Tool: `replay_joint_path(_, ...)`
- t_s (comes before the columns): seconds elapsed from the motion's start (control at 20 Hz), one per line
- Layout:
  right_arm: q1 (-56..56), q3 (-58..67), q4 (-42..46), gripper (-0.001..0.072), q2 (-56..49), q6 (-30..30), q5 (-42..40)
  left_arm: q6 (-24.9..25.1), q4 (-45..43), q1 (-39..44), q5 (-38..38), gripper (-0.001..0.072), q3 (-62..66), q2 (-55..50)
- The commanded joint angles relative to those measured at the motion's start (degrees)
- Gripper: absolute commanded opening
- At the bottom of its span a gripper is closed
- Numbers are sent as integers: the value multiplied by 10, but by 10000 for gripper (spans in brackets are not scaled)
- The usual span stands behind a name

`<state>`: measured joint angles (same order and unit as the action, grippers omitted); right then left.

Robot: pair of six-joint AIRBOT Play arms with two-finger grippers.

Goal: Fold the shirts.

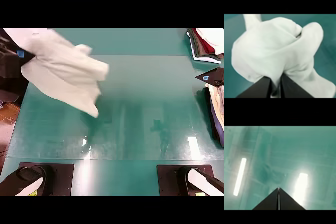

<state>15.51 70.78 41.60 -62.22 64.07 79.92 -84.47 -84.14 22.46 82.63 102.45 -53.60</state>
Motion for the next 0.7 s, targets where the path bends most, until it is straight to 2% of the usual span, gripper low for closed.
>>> replay_joint_path(0.0, 0, 0, 0, 21, 0, 0, -5, 24, 34, 52, -3, 26, 55, -32)
replay_joint_path(0.1, 0, 0, 0, 21, 0, 0, -9, 41, 49, 61, -3, 27, 54, -76)
replay_joint_path(0.35, 0, 0, 0, 21, 0, 0, -8, 54, 192, 61, -18, 29, 54, -248)
replay_joint_path(0.4, 0, 0, 0, 21, 0, 0, -8, 54, 224, 61, -23, 70, 54, -282)
replay_joint_path(0.45, 0, 0, 0, 21, 0, 0, -8, 54, 253, 61, -31, 385, 54, -316)
replay_joint_path(0.5, 0, 0, 0, 21, 0, 0, -9, 54, 271, 61, -39, 654, 54, -343)
replay_joint_path(0.55, 0, 0, 0, 21, 0, 0, -9, 53, 272, 58, -44, 657, 54, -364)
replay_joint_path(0.6, 0, 0, 1, 21, 0, 0, -9, 54, 272, 52, -43, 606, 55, -376)
replay_joint_path(0.65, 0, 0, 1, 21, 0, 0, -9, 58, 266, 37, -39, 606, 55, -378)
